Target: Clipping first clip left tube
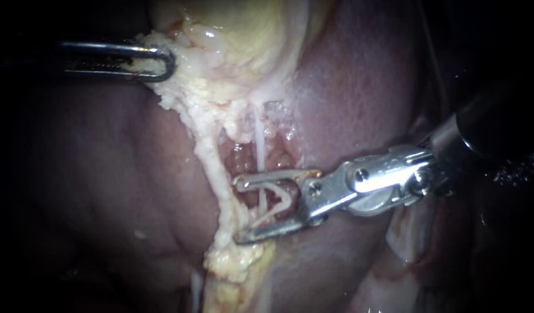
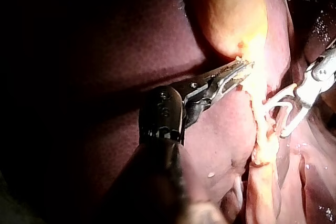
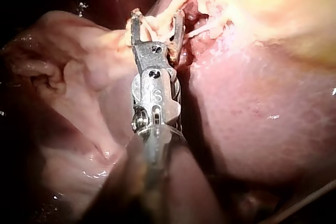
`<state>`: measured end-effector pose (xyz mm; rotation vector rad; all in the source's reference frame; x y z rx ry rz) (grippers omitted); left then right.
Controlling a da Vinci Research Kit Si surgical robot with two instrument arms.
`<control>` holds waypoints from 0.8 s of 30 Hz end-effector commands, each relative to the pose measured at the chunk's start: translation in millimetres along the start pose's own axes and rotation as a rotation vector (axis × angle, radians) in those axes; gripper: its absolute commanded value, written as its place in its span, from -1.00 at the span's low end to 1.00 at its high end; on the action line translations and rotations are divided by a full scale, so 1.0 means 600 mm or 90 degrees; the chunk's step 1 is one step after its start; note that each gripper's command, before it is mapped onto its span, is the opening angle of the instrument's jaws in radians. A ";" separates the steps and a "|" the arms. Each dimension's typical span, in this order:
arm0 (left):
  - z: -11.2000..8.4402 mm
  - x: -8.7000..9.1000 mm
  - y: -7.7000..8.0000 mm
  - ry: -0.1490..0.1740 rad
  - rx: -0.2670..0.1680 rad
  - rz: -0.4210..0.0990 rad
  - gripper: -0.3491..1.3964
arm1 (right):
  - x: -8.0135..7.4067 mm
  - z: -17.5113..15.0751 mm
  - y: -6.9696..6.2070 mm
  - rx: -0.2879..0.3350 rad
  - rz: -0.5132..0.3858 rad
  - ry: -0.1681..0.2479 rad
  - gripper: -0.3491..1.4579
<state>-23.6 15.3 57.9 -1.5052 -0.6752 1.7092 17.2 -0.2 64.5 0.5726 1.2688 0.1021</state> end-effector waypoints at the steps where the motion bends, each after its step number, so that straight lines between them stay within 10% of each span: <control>1: 0.0000 0.0000 0.0000 0.000 0.000 0.000 -1.00 | 0.0001 0.0005 0.0003 0.005 0.003 0.007 -0.09; 13: 0.0003 0.0000 -0.0002 0.000 0.000 0.000 -1.00 | -0.0005 0.0045 -0.0002 0.082 0.032 0.040 -0.11; 24: 0.0003 -0.0002 -0.0004 0.000 0.000 0.000 -1.00 | -0.0017 0.0094 -0.0063 0.143 0.041 0.034 -0.11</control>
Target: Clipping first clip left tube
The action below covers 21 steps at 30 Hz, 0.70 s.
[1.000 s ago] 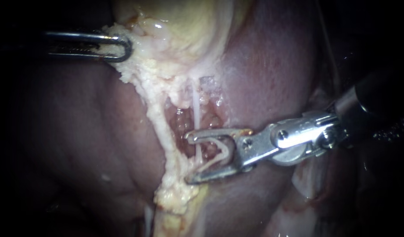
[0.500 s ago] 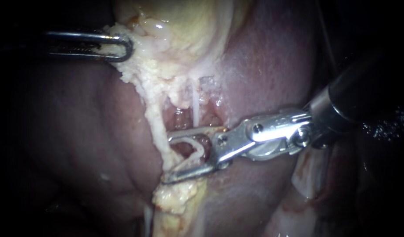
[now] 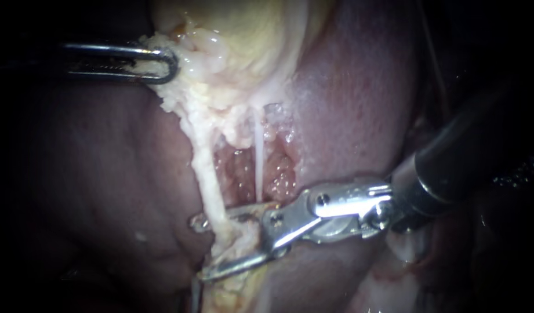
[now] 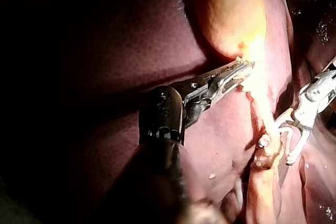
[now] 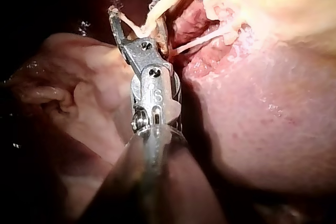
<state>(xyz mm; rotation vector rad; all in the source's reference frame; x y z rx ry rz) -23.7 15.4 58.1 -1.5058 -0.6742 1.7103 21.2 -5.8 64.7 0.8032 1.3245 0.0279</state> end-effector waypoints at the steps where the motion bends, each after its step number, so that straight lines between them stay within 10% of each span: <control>1: -0.0001 0.0000 0.0000 0.000 0.000 0.000 -1.00 | 0.0001 0.0001 -0.0004 0.003 0.001 -0.001 -0.11; 8: -0.0002 0.0000 -0.0001 0.000 0.000 0.000 -1.00 | 0.0003 -0.0003 -0.0016 0.006 0.008 0.001 -0.17; 21: -0.0001 0.0000 -0.0002 0.000 0.000 0.000 -1.00 | 0.0004 -0.0010 -0.0017 0.003 0.050 0.004 -1.00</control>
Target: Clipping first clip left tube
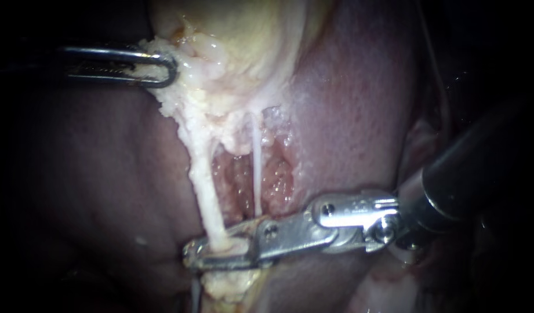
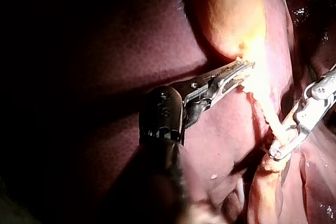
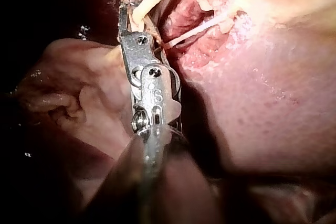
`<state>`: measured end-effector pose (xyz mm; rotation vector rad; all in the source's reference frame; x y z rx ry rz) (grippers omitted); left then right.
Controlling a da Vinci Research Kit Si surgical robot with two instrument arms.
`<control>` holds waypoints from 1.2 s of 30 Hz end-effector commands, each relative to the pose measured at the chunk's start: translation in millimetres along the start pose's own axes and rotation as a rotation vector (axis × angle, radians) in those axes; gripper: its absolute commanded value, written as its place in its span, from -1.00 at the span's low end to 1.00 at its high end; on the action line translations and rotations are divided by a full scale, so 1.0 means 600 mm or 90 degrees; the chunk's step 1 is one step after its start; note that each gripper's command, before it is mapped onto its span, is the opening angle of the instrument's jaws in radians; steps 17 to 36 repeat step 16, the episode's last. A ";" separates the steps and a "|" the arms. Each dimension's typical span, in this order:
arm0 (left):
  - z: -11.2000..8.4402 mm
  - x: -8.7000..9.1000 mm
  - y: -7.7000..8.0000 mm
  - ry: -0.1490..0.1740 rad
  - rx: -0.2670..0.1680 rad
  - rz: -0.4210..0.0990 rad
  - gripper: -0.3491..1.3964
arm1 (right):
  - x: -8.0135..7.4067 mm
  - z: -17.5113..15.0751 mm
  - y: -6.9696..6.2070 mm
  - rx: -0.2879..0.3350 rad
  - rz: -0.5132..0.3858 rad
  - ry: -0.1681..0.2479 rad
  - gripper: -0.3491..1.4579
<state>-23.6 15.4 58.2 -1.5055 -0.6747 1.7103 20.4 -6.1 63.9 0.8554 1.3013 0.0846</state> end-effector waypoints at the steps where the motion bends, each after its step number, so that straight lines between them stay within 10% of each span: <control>1: 0.0000 0.0000 0.0000 0.000 0.000 0.000 -1.00 | -0.0001 -0.0001 -0.0001 0.000 0.015 0.000 -1.00; 36: 0.0001 0.0000 -0.0002 0.000 0.000 0.000 -1.00 | -0.0003 -0.0003 0.0003 -0.001 0.049 -0.002 -1.00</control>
